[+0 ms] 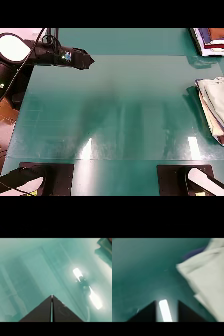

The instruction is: Fold the shirts.

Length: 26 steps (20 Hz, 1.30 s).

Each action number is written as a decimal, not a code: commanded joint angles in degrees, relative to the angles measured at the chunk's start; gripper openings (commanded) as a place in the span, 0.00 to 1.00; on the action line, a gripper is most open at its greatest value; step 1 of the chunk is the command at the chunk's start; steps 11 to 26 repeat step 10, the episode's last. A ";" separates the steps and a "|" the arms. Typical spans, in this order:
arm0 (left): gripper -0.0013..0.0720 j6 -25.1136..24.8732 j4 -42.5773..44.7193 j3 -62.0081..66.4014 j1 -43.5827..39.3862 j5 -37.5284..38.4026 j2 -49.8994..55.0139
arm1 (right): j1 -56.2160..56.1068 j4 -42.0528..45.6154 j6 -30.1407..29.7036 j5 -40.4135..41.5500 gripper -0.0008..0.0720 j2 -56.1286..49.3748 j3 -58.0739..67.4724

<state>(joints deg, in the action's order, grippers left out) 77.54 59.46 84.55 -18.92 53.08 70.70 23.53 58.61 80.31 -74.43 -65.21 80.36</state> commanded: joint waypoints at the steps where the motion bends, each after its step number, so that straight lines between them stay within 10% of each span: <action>1: 0.05 0.02 -0.09 0.02 -0.02 -0.81 0.00 | -11.63 -1.55 -0.57 -0.50 0.04 -2.82 0.15; 26: 0.05 0.02 -0.11 0.02 -0.02 -0.81 0.00 | -18.78 -1.51 -2.36 1.51 0.04 -3.50 0.15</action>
